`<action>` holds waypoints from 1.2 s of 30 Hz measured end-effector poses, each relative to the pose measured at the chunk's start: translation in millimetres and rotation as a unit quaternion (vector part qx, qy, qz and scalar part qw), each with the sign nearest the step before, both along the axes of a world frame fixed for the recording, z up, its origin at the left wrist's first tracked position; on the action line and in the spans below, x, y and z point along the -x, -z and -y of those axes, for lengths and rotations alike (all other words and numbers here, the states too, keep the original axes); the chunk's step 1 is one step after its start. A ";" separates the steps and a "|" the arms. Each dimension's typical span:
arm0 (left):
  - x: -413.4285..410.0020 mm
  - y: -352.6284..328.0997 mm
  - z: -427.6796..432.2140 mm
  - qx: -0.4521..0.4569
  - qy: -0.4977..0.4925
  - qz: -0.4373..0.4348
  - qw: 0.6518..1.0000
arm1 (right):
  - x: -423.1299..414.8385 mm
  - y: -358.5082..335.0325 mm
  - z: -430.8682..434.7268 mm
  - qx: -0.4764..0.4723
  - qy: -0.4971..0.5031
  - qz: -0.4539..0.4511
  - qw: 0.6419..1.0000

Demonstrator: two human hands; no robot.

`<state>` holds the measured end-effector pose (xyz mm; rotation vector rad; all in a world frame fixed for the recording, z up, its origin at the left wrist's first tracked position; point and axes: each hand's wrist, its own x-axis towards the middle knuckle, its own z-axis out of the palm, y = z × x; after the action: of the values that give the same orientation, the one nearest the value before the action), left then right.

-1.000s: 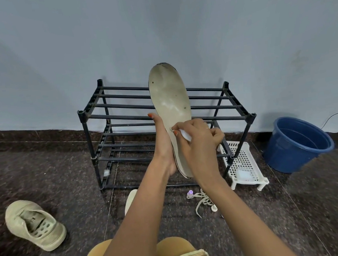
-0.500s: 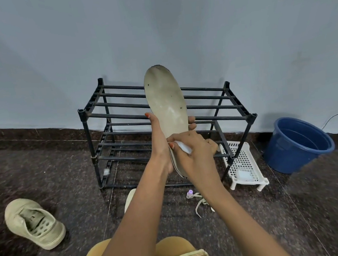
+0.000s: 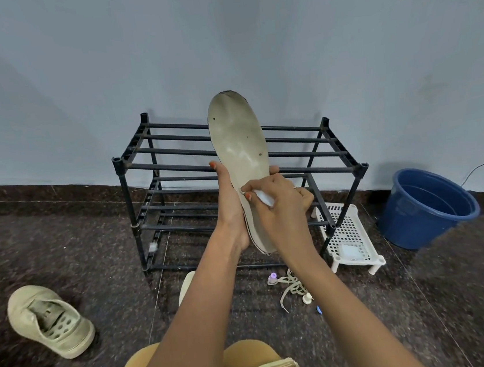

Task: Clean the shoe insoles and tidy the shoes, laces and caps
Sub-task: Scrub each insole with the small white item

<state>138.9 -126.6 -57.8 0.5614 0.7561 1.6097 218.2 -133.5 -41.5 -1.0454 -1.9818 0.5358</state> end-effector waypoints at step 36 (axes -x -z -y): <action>-0.4 -6.8 0.2 -0.030 -0.036 0.095 0.994 | -14.0 11.5 22.4 0.038 -0.058 -0.047 0.997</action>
<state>139.3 -126.7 -51.0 0.4195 0.5938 1.7292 232.3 -156.0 -53.0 -0.9388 -1.9603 0.7152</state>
